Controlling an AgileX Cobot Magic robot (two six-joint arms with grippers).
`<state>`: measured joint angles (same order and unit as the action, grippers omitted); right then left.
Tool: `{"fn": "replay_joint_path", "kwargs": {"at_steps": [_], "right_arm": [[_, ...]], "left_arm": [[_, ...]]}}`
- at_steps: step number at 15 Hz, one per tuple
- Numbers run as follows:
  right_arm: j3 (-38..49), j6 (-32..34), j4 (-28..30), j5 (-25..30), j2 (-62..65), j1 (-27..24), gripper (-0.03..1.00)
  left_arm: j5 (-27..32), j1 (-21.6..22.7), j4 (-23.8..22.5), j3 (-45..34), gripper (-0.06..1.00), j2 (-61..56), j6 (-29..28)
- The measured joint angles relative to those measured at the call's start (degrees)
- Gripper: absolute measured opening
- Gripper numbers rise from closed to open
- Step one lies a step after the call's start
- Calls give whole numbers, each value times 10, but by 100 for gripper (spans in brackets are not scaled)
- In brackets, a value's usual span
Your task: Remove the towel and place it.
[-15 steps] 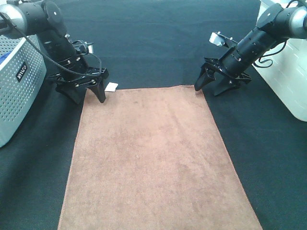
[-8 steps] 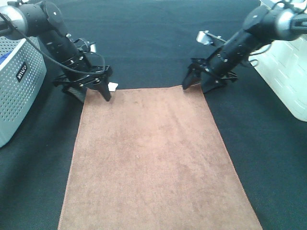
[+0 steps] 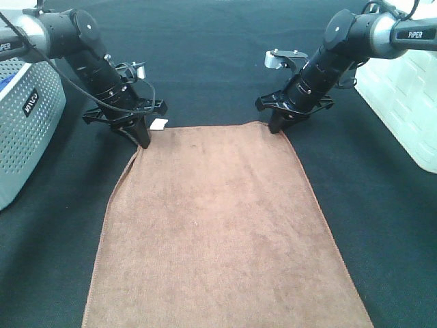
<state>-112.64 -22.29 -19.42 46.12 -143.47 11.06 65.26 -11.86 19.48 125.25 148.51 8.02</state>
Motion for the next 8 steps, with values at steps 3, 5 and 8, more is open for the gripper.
{"fn": "replay_joint_path", "kwargs": {"at_steps": [3, 5, 8], "right_arm": [[0, 3, 2, -5, -1, 0, 0], [-6, 3, 10, -9, 1, 1, 0], [-89, 7, 47, -53, -7, 5, 0]], "left_arm": [[-2, -3, -14, 3, 1, -1, 11], [-6, -5, -38, 23, 1, 2, 13], [-68, -5, -79, 92, 1, 8, 14]]}}
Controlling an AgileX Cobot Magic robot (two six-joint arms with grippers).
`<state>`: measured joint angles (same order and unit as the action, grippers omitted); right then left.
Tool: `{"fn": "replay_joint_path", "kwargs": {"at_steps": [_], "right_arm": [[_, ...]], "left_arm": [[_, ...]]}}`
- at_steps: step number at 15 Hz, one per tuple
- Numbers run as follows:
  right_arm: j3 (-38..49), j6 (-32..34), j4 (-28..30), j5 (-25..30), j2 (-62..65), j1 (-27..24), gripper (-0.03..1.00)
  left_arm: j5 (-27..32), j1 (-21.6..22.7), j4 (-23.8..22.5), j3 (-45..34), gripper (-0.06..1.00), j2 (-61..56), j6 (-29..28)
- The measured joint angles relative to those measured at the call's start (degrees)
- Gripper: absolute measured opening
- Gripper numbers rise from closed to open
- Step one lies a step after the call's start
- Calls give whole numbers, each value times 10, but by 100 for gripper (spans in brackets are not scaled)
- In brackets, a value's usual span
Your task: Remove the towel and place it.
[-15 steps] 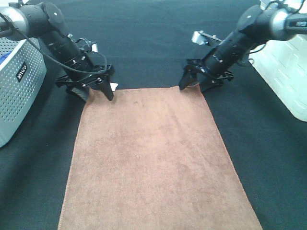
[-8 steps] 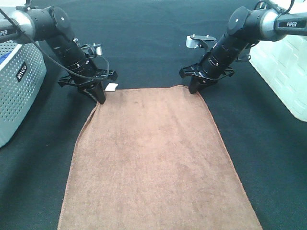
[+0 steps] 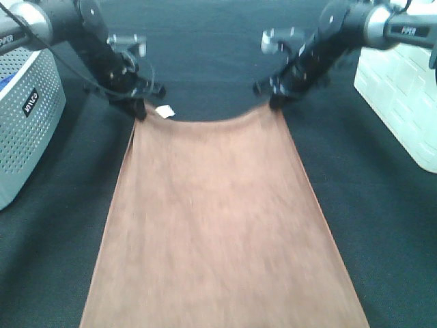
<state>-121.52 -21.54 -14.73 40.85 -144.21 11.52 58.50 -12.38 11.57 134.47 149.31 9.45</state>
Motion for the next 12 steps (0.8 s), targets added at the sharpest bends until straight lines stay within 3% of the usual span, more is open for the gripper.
{"fn": "replay_joint_path", "kwargs": {"at_steps": [7, 12], "right_arm": [[-50, 3, 19, -140, -5, -1, 0], [-50, 6, 21, -217, -10, -1, 0]], "left_arm": [[-198, 0, -1, 15, 1, 2, 29], [-277, 0, 13, 15, 1, 24, 36]]}}
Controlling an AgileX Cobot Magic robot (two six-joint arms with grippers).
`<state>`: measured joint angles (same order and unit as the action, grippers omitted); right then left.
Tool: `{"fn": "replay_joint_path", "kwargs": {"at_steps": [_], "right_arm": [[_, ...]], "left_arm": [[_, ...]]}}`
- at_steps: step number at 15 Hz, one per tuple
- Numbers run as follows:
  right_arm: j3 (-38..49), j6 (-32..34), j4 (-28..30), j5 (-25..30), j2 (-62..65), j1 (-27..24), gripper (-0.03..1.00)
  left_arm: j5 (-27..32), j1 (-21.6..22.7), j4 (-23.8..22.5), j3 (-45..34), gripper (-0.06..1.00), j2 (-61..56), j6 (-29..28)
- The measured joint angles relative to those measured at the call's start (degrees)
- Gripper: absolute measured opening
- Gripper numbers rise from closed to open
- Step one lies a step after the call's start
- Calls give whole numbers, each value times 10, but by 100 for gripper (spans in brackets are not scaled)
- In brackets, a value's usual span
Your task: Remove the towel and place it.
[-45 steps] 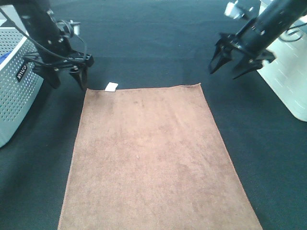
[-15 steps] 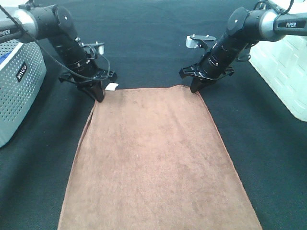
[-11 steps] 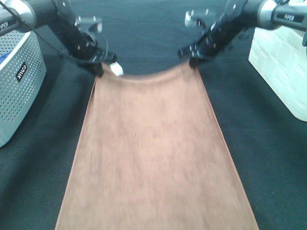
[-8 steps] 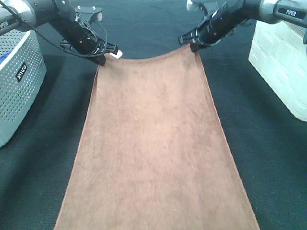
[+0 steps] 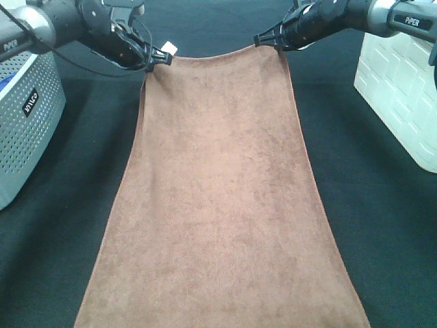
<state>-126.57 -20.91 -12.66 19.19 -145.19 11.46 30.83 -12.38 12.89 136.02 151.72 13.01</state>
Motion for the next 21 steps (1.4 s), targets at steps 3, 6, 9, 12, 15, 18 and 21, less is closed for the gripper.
{"fn": "replay_joint_path", "kwargs": {"at_steps": [3, 6, 9, 12, 15, 18, 21], "right_arm": [[-1, 0, -1, -14, -15, 0, 0], [-1, 0, -2, -41, -39, -2, 0], [-6, 1, -21, -62, -60, -4, 0], [-6, 1, -25, -77, -65, -13, 0], [-7, 1, -34, -81, -74, -25, 0], [-7, 1, -43, -83, -78, -26, 11], [-7, -6, -46, -76, -84, -26, 53]], "left_arm": [[-20, 0, 3, 0, 1, 10, 2], [-55, 0, 15, 0, 1, 27, 3], [-98, -4, 34, 0, 1, 47, 6], [-131, -16, 35, 0, 1, 67, 8], [-152, -16, 39, 0, 8, 69, 8], [-159, -15, 41, 0, 23, 69, 8], [-163, -15, 43, 0, 59, 69, 7]]}}
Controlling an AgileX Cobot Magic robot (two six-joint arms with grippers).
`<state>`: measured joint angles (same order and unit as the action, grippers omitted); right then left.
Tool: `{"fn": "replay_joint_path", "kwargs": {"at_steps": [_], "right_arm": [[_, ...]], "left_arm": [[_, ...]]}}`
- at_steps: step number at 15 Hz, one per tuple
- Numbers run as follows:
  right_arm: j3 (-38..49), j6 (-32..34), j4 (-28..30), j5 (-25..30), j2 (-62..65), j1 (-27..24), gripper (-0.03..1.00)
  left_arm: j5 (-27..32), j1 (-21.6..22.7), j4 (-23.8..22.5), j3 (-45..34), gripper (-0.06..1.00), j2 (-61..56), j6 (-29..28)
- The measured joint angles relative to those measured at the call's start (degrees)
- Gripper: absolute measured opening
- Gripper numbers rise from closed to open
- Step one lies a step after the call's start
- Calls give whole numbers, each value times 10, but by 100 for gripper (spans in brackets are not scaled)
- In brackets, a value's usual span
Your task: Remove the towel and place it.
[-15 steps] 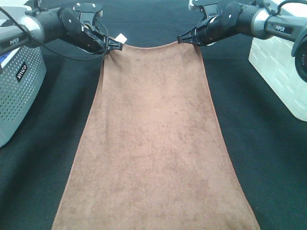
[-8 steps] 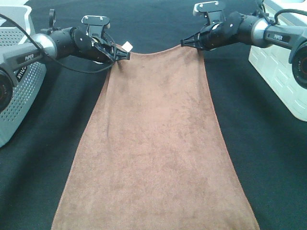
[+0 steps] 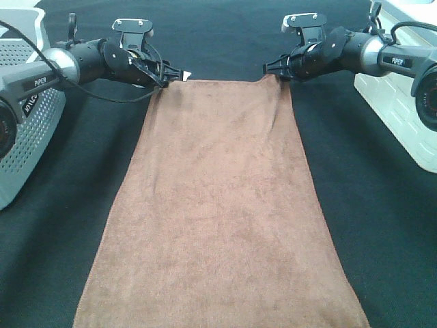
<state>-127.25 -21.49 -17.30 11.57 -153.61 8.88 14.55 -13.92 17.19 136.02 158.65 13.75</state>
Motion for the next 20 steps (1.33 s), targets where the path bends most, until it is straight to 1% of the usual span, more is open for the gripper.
{"fn": "replay_joint_path", "kwargs": {"at_steps": [1, 2, 3, 5, 6, 7, 8, 10, 11, 12, 13, 14, 15, 16, 18, 19, 20], "right_arm": [[0, -2, 1, 9, 0, 0, 63], [0, -5, 5, 22, 2, 0, 68], [0, -5, 21, 49, 6, 0, 71], [0, -5, 38, 87, 28, 0, 72], [0, -5, 40, 108, 52, -1, 73], [0, -5, 40, 108, 52, -1, 73], [0, -5, 40, 137, 82, -1, 73], [0, -5, 38, 225, 144, -1, 73], [0, 7, 45, 341, 209, -1, 73], [0, 46, 64, 392, 242, -1, 73], [0, 91, 83, 428, 274, -3, 73], [0, 129, 98, 462, 307, -13, 73], [0, 153, 108, 489, 339, -26, 73], [-1, 163, 121, 512, 367, -38, 73], [-1, 166, 127, 565, 402, -42, 73], [-1, 167, 128, 575, 414, -41, 73], [10, 176, 130, 575, 429, -41, 73]], "left_arm": [[-1, 0, 0, 0, 69, 0, -1], [0, 1, 0, 0, 75, 0, -1], [11, 1, 0, 0, 77, -1, -1], [48, 2, -5, 0, 78, -19, -2], [79, 2, -13, 0, 78, -39, -2], [79, 2, -13, 0, 78, -39, -2], [121, 2, -26, 0, 78, -63, -2], [255, 2, -65, 0, 78, -121, -2], [396, 2, -98, 0, 78, -177, -18], [451, 4, -126, 0, 78, -209, -39], [490, 11, -150, 0, 78, -241, -62], [522, 29, -172, 0, 78, -273, -78], [539, 53, -185, 0, 78, -300, -93], [545, 81, -189, 0, 78, -324, -100], [548, 119, -185, -7, 78, -368, -109], [549, 131, -178, -23, 78, -392, -112], [549, 140, -176, -55, 78, -424, -114]]}}
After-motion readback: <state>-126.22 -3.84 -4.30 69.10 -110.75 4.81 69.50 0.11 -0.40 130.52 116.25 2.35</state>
